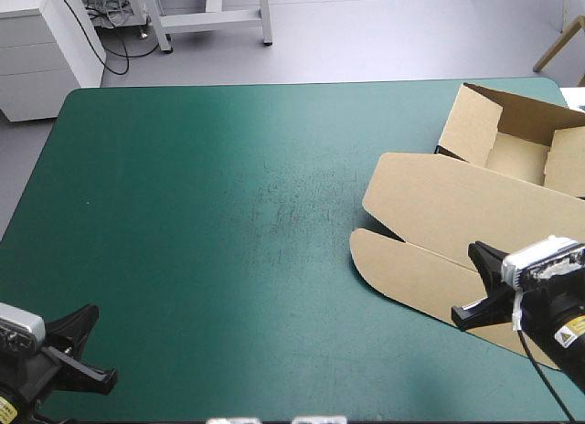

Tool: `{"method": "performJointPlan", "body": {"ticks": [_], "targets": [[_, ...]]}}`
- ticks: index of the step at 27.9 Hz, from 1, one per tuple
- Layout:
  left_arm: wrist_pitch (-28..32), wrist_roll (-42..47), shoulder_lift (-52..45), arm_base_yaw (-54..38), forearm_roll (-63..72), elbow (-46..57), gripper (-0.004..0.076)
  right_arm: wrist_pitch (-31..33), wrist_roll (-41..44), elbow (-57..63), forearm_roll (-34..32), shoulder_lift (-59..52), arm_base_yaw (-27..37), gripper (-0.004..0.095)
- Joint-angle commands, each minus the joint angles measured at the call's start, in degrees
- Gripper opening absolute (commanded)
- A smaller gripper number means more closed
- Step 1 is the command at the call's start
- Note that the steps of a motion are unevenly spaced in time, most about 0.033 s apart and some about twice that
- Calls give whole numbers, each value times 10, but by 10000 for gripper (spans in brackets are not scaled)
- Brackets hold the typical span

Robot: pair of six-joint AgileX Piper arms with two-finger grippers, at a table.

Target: Fold the box

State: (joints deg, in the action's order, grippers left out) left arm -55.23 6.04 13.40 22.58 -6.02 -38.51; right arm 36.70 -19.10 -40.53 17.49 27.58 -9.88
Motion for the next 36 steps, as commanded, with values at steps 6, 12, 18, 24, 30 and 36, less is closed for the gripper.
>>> {"method": "performJointPlan", "body": {"ticks": [6, 12, 18, 24, 30, 36], "targets": [[83, 1, -109, 2, 0, 76, -10, -79, 8, 82, -4, -123, -2, -4], [98, 1, -152, 2, -7, 112, -10, -83, 8, 99, -10, -192, -2, -4], [103, 0, -152, 2, -8, 128, -10, -79, 8, 127, -10, -246, -2, -4], [103, -1, -152, 2, -8, 128, -10, -77, 31, 140, -20, -279, -2, -4], [103, 1, -152, 2, -9, 128, -10, -52, 35, 140, -23, -283, -2, -4], [103, 1, -152, 2, -9, 128, -10, -52, 37, 140, -23, -283, -2, -4]]}}
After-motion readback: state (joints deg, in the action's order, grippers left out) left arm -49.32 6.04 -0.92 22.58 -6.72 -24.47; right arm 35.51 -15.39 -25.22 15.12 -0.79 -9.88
